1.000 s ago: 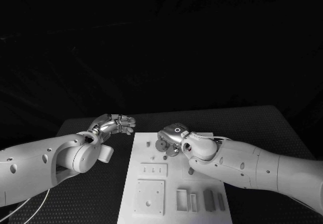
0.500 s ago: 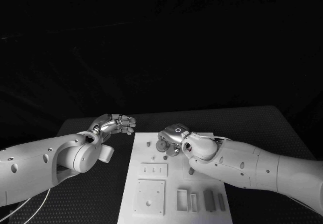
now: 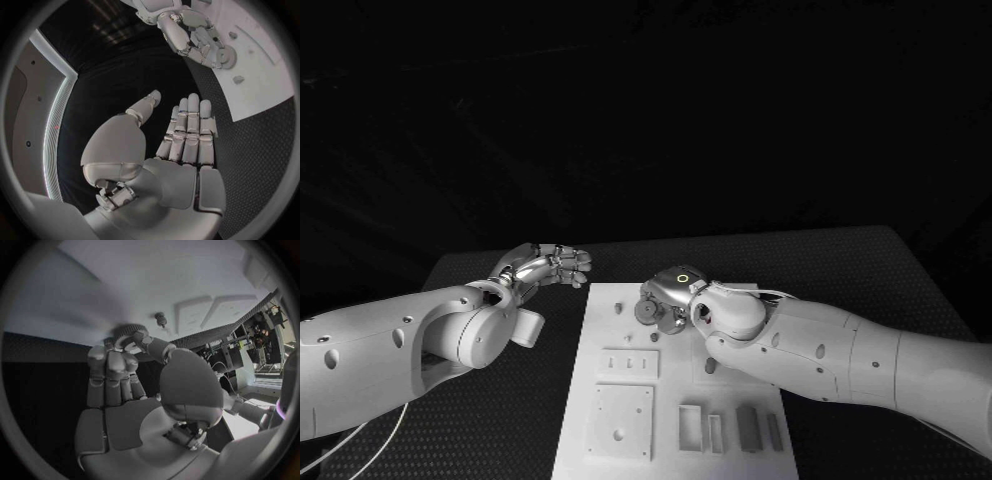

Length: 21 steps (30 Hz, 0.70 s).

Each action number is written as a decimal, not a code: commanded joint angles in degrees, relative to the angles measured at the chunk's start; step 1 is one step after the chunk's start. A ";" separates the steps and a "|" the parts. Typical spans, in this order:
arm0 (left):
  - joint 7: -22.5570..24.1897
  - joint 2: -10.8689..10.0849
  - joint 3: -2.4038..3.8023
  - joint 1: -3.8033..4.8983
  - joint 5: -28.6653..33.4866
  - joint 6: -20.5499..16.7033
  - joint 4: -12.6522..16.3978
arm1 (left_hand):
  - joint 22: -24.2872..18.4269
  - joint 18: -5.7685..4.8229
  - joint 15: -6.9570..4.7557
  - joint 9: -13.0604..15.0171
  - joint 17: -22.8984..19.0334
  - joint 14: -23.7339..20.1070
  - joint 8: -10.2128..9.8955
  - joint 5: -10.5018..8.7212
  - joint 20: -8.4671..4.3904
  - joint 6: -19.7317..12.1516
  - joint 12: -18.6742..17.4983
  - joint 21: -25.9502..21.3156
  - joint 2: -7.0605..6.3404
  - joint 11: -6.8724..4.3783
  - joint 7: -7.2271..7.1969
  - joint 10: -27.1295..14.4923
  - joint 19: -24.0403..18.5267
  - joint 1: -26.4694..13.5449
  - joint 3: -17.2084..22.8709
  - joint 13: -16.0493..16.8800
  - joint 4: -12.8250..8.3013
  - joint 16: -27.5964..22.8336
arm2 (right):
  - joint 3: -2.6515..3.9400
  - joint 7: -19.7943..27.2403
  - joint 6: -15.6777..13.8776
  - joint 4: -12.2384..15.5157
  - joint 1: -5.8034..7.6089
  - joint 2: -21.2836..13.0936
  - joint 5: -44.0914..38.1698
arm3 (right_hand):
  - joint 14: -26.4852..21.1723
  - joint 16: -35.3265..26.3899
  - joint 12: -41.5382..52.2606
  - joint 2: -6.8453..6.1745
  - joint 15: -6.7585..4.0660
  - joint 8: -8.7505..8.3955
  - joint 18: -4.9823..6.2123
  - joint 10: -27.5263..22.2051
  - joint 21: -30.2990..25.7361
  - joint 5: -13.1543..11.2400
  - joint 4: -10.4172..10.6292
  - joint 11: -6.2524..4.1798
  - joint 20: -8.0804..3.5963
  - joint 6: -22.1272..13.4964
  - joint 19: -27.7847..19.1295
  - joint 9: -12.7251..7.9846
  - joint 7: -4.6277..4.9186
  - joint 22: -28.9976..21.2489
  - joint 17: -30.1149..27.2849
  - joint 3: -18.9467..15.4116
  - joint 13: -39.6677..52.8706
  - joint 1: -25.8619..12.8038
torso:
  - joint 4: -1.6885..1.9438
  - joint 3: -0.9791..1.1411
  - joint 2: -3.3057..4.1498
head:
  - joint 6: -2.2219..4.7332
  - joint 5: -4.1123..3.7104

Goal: Assemble the parts on the task board

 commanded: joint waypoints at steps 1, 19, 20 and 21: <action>0.32 0.05 0.06 0.06 -0.19 0.70 0.10 | 1.01 1.17 0.30 -0.05 0.09 0.17 -0.30 -0.31 0.09 -0.17 -0.25 0.21 0.00 0.27 0.41 -0.22 -0.29 -0.76 0.05 -0.05 -0.30 -0.32 | -0.13 -0.31 3.35 -0.40 -0.16 -0.38 0.44 | -0.15 -0.25 -0.12 1.02 0.23 0.13 3.66 -2.61 -0.08 2.68 -1.04 0.64 0.36 0.48 -0.35 -0.20 0.12 0.14 0.11 0.17 0.12 -0.19 | -0.03 0.02 0.01 | -0.01 -0.01; 0.26 -0.29 0.04 0.06 -0.19 0.61 0.05 | 1.00 1.18 0.30 -0.06 0.13 0.17 -0.33 -0.31 0.08 -0.22 -0.30 0.22 0.00 0.30 0.43 -0.26 -0.30 -0.80 0.08 -0.07 -0.30 -0.35 | -0.12 -0.53 0.47 0.34 -0.14 -2.28 0.68 | -0.02 -0.41 0.03 1.48 0.02 0.32 3.66 -2.56 0.11 9.90 -2.55 0.49 0.58 0.65 -0.23 -0.54 -0.05 0.10 0.24 1.36 0.23 -0.39 | -0.08 0.03 0.02 | 0.02 -0.03; 0.26 -0.33 0.04 0.06 -0.19 0.61 0.08 | 1.00 1.18 0.30 -0.06 0.14 0.17 -0.34 -0.31 0.08 -0.23 -0.30 0.22 0.00 0.30 0.43 -0.27 -0.30 -0.80 0.08 -0.07 -0.30 -0.35 | -0.12 -0.53 0.39 0.47 -0.14 -2.37 0.69 | -0.02 -0.42 0.03 1.47 0.02 0.34 3.66 -2.55 0.11 9.97 -2.55 0.49 0.58 0.69 -0.23 -0.54 -0.04 0.09 0.24 1.40 0.23 -0.39 | -0.09 0.03 0.03 | 0.06 -0.05; 0.27 -0.32 0.04 0.06 -0.19 0.61 0.11 | 1.00 1.18 0.30 -0.06 0.14 0.18 -0.34 -0.30 0.08 -0.23 -0.30 0.23 0.00 0.30 0.44 -0.27 -0.30 -0.80 0.08 -0.07 -0.31 -0.35 | -0.12 -0.50 -0.02 0.67 -0.14 -2.48 0.71 | -0.02 -0.43 0.04 1.45 0.02 0.37 3.66 -2.54 0.11 10.03 -2.56 0.49 0.58 0.74 -0.22 -0.54 -0.04 0.08 0.24 1.43 0.23 -0.40 | -0.11 0.03 0.03 | 0.08 -0.07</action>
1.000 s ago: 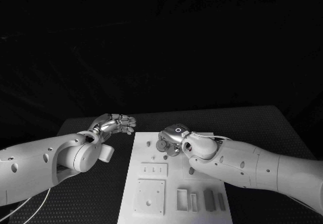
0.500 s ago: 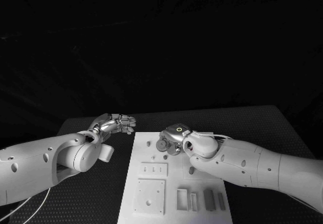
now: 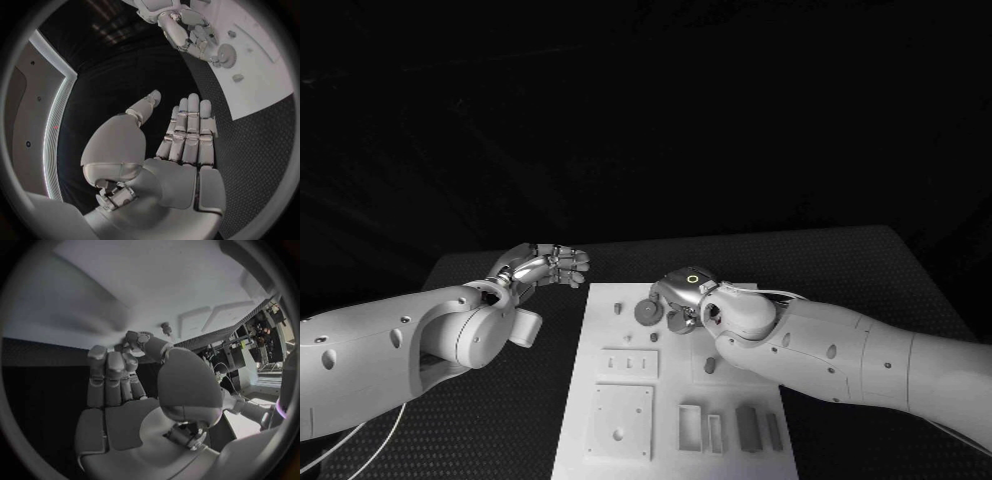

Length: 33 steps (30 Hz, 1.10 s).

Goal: Assemble the parts on the task board

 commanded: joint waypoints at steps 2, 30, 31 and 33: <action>0.36 -0.01 0.06 0.07 -0.19 0.62 0.22 | 1.01 0.83 0.30 -0.06 0.06 0.18 -0.34 -0.30 0.07 -0.03 -0.31 0.23 -0.19 0.31 0.23 -0.28 -0.30 -0.58 0.08 -0.07 -0.31 -0.36 | -0.02 -0.37 -1.86 0.54 -0.02 -0.57 0.26 | -0.01 -0.42 0.04 0.32 0.02 0.19 3.63 -2.34 0.11 0.45 -0.04 0.67 0.18 0.74 0.17 0.01 0.24 -0.07 0.07 0.35 0.08 -0.31 | 0.02 -0.02 0.01 | 0.13 -0.13; 1.65 -0.85 0.07 0.08 -0.19 0.70 -1.00 | 1.00 0.85 0.29 -0.02 0.15 0.19 -0.28 -0.30 0.07 0.07 -0.27 0.25 -0.16 0.26 0.19 -0.16 -0.34 -0.45 0.22 -0.04 -0.45 -0.42 | 3.41 15.11 -4.75 11.93 3.00 -19.28 28.18 | -0.22 -0.85 0.04 -3.47 0.19 1.29 3.63 -2.46 -0.09 -10.19 4.30 0.88 -0.59 2.77 0.63 -0.42 0.57 -0.77 0.58 -5.66 -0.04 -4.51 | -0.89 0.07 -0.08 | 1.32 -1.82; 1.67 -0.79 0.07 0.08 -0.19 0.76 -1.15 | 1.00 0.85 0.29 -0.02 0.16 0.19 -0.28 -0.30 0.07 0.08 -0.26 0.26 -0.16 0.25 0.19 -0.14 -0.34 -0.45 0.22 -0.03 -0.46 -0.43 | 3.48 15.78 -3.77 12.17 3.04 -20.21 29.49 | -0.33 -0.88 0.05 -3.29 0.19 1.28 3.63 -2.59 -0.11 -10.16 4.23 0.93 -0.60 2.72 0.47 -0.45 0.56 -0.75 0.62 -6.43 -0.01 -4.64 | -1.05 0.12 -0.13 | 1.29 -1.78; 1.70 -0.67 0.07 0.07 -0.19 0.81 -1.43 | 1.00 0.85 0.29 -0.01 0.17 0.20 -0.26 -0.30 0.07 0.11 -0.24 0.26 -0.15 0.23 0.18 -0.09 -0.34 -0.44 0.23 -0.02 -0.46 -0.43 | 3.53 16.63 -2.80 12.28 3.05 -21.34 31.00 | -0.47 -0.93 0.06 -3.09 0.20 1.27 3.63 -2.77 -0.16 -10.33 4.11 0.95 -0.60 2.70 0.24 -0.49 0.58 -0.73 0.68 -7.30 0.02 -4.60 | -1.22 0.17 -0.19 | 1.34 -1.84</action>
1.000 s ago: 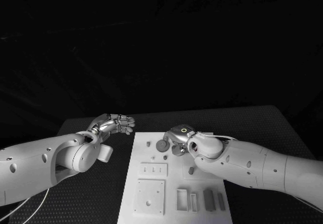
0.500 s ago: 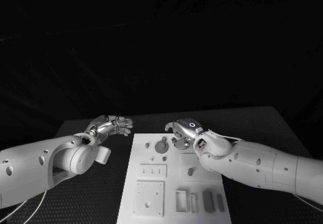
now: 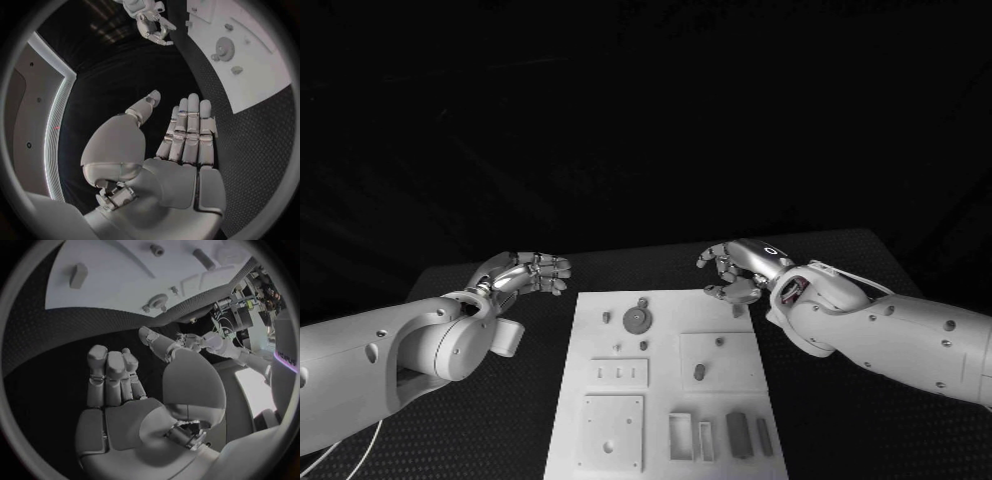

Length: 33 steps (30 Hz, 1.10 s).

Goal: Assemble the parts on the task board

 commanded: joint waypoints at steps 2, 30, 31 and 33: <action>1.24 0.34 0.06 0.06 -0.18 0.89 -0.50 | 0.98 0.76 0.29 0.00 0.08 0.21 -0.24 -0.31 0.07 0.15 -0.22 0.27 0.09 0.02 0.17 0.17 -0.34 -0.24 0.09 -0.01 -0.31 -0.22 | 0.04 6.16 7.60 0.11 0.00 -1.92 8.94 | -0.50 -0.34 0.12 0.31 0.16 0.32 3.63 -2.92 -0.11 0.16 -0.15 1.01 -0.10 1.67 -0.84 -0.16 1.63 0.17 0.21 -2.20 0.14 -0.64 | -0.72 0.19 -0.20 | 0.29 -0.08; 1.00 1.12 0.00 -0.10 -0.07 1.65 -1.50 | 0.96 0.75 0.30 0.00 0.14 0.20 -0.27 -0.34 0.09 0.09 -0.27 0.28 0.22 0.04 0.18 0.14 -0.36 -0.33 0.10 -0.01 -0.32 -0.28 | -0.19 7.33 7.96 -9.17 -4.89 -0.87 9.02 | -1.21 -0.45 0.17 0.62 0.62 -0.69 3.63 -3.80 -0.17 2.21 -1.22 1.50 0.11 -0.28 -1.88 -0.87 2.15 0.36 0.64 -7.04 0.17 -0.70 | -1.61 0.56 -0.41 | -0.52 0.46; 1.00 1.16 0.00 -0.11 -0.07 1.68 -1.53 | 0.96 0.75 0.31 0.00 0.15 0.19 -0.28 -0.34 0.09 0.09 -0.27 0.28 0.23 0.04 0.18 0.14 -0.36 -0.34 0.10 -0.01 -0.32 -0.28 | -0.19 7.37 7.90 -9.32 -5.05 -0.74 9.02 | -1.22 -0.45 0.19 0.74 0.64 -0.62 3.63 -3.81 -0.17 2.20 -1.28 1.52 0.10 -0.16 -1.89 -0.85 2.17 0.36 0.66 -7.09 0.17 -0.59 | -1.58 0.53 -0.42 | -0.56 0.44; 1.01 1.23 -0.01 -0.13 -0.07 1.70 -1.56 | 0.96 0.75 0.31 0.00 0.15 0.19 -0.28 -0.34 0.09 0.08 -0.28 0.28 0.23 0.05 0.18 0.13 -0.37 -0.35 0.09 -0.01 -0.32 -0.29 | -0.19 7.43 7.95 -9.51 -5.35 -0.44 9.02 | -1.24 -0.44 0.22 0.94 0.66 -0.49 3.63 -3.83 -0.18 2.08 -1.35 1.54 0.10 0.05 -1.91 -0.82 2.19 0.36 0.68 -7.16 0.18 -0.42 | -1.52 0.52 -0.42 | -0.58 0.47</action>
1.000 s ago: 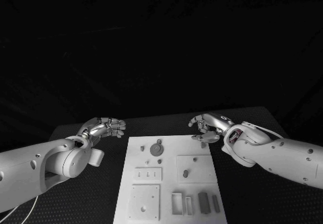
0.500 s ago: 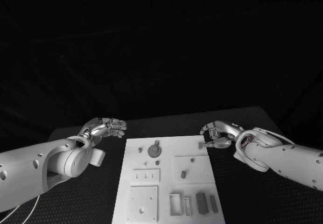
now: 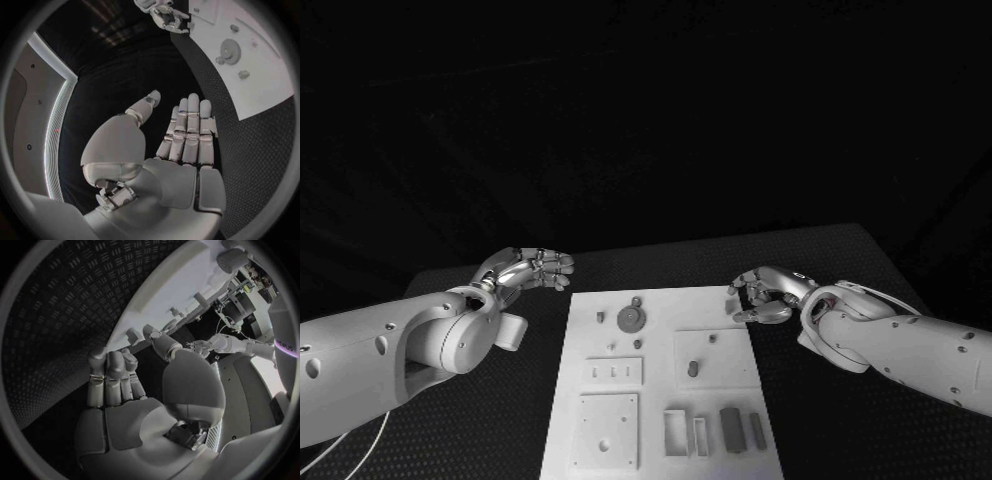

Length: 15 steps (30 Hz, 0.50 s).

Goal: Assemble the parts on the task board

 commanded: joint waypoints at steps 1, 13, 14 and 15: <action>0.67 0.16 0.04 -0.03 -0.09 0.97 0.03 | 0.98 0.94 0.31 0.00 0.05 0.19 -0.28 -0.34 0.09 0.08 -0.28 0.28 0.23 0.05 0.18 0.13 -0.37 -0.35 0.09 -0.01 -0.32 -0.29 | 0.01 0.94 0.72 -0.37 -0.43 0.53 0.08 | -0.31 -0.16 0.24 0.45 0.16 0.08 3.66 -3.58 -0.20 -0.04 -0.20 1.31 0.03 1.20 -0.46 0.00 1.15 0.06 0.08 -0.34 0.04 0.32 | 0.10 -0.10 0.02 | -0.10 0.05; 0.45 0.21 0.03 -0.07 -0.08 1.02 0.03 | 0.97 0.93 0.32 0.00 0.09 0.19 -0.29 -0.35 0.10 0.06 -0.30 0.28 0.29 0.07 0.20 0.12 -0.38 -0.47 0.07 -0.01 -0.28 -0.32 | 0.01 0.32 1.21 -1.40 -0.70 1.54 -0.70 | -0.07 -0.12 0.41 1.47 -0.66 1.63 3.66 -3.17 -0.09 -3.41 1.15 0.42 0.06 4.11 -0.20 0.37 0.20 -0.02 0.19 2.32 -0.16 1.69 | 0.06 -0.24 0.01 | -0.37 0.08; 0.38 0.22 0.03 -0.07 -0.08 1.06 0.03 | 0.97 0.93 0.32 0.00 0.09 0.19 -0.29 -0.36 0.10 0.05 -0.30 0.28 0.30 0.08 0.20 0.11 -0.38 -0.50 0.06 -0.02 -0.27 -0.33 | 0.01 0.29 1.20 -1.42 -0.72 1.59 -0.70 | -0.07 -0.12 0.41 1.48 -0.69 1.66 3.66 -3.16 -0.08 -3.41 1.20 0.39 0.06 4.16 -0.20 0.38 0.17 -0.01 0.19 2.38 -0.16 1.68 | 0.05 -0.24 0.02 | -0.43 0.00; 0.36 0.23 0.03 -0.07 -0.08 1.09 0.05 | 0.97 0.93 0.32 0.00 0.09 0.19 -0.29 -0.36 0.10 0.05 -0.30 0.28 0.30 0.08 0.20 0.11 -0.38 -0.50 0.06 -0.02 -0.27 -0.33 | 0.01 0.26 1.36 -1.44 -0.74 1.68 -0.70 | -0.07 -0.12 0.41 1.48 -0.69 1.66 3.66 -3.16 -0.08 -3.41 1.20 0.39 0.06 4.16 -0.20 0.38 0.17 -0.01 0.19 2.38 -0.16 1.68 | 0.02 -0.23 0.01 | -0.45 -0.02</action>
